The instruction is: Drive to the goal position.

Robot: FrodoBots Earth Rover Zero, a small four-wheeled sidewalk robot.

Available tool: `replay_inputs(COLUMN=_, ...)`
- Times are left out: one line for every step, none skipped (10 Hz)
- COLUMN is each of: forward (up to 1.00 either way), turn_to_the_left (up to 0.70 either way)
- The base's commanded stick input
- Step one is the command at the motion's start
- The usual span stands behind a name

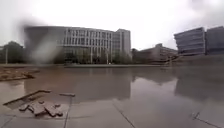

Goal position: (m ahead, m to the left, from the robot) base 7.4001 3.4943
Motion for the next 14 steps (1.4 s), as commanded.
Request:
replay_inputs(forward=0.70, turn_to_the_left=0.01)
replay_inputs(forward=0.70, turn_to_the_left=0.01)
replay_inputs(forward=0.70, turn_to_the_left=0.00)
replay_inputs(forward=0.70, turn_to_the_left=0.00)
replay_inputs(forward=0.70, turn_to_the_left=0.00)
replay_inputs(forward=0.70, turn_to_the_left=0.01)
replay_inputs(forward=0.70, turn_to_the_left=0.02)
replay_inputs(forward=0.70, turn_to_the_left=0.00)
replay_inputs(forward=0.70, turn_to_the_left=0.00)
replay_inputs(forward=0.70, turn_to_the_left=0.00)
replay_inputs(forward=0.70, turn_to_the_left=0.00)
replay_inputs(forward=0.70, turn_to_the_left=0.00)
replay_inputs(forward=0.70, turn_to_the_left=0.00)
replay_inputs(forward=0.70, turn_to_the_left=0.00)
